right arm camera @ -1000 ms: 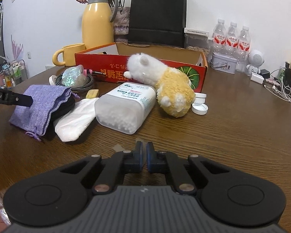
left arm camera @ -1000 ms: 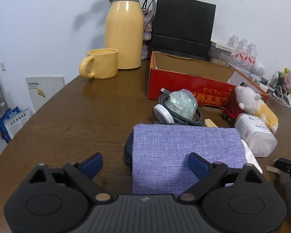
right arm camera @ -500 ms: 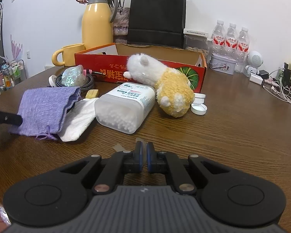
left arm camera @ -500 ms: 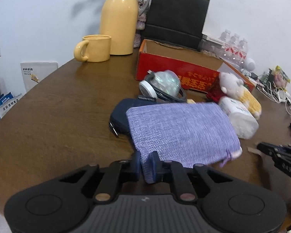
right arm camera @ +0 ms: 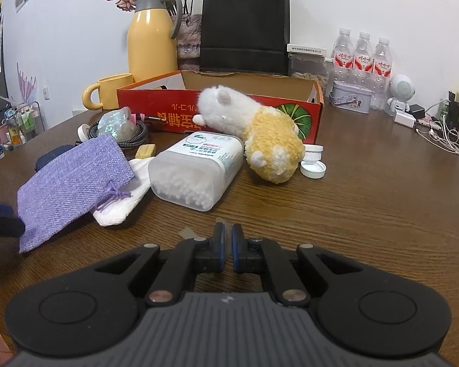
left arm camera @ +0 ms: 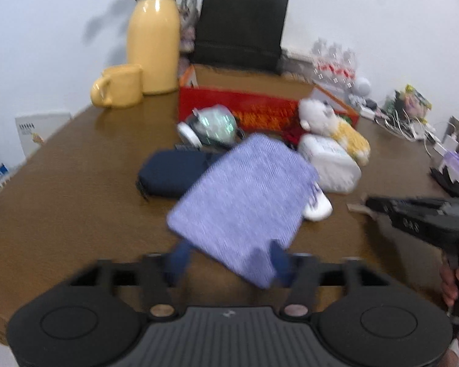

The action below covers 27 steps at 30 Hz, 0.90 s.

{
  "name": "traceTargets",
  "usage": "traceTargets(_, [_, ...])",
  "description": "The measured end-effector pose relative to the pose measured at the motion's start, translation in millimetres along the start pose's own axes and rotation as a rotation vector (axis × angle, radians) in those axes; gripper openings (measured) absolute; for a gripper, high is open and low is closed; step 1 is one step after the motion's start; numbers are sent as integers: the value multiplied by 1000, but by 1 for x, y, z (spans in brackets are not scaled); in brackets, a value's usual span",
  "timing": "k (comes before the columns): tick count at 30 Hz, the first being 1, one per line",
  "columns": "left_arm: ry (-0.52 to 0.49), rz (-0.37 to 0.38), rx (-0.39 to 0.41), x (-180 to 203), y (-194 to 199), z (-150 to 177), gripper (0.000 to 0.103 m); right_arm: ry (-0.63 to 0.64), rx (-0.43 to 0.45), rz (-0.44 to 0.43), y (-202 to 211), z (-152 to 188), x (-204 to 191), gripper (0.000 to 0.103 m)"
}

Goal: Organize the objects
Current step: 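Lift the purple pouch up off the table with the left tool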

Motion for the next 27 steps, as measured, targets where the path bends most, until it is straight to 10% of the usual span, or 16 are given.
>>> traceTargets(5, [-92,-23,31,6,-14,-10,99,-8,-3,-2,0,0,1,5])
traceTargets(12, [-248,21,-2,26,-37,-7,99,-9,-4,-5,-1,0,1,5])
traceTargets(19, [-175,34,-37,21,-56,1,101,-8,-4,-5,0,0,1,5])
traceTargets(27, [-142,10,32,22,-46,5,69,-7,-5,-6,-1,1,0,5])
Point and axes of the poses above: each gripper's, at about its wrist camera, not at the fingertips, and y roughly against the way its jaws point, x to its right, z to its underside, the point moved 2 cm from there along -y, roughly the way its jaws point, and after that the axes turned 11 degrees about x, right-handed, at the moved point
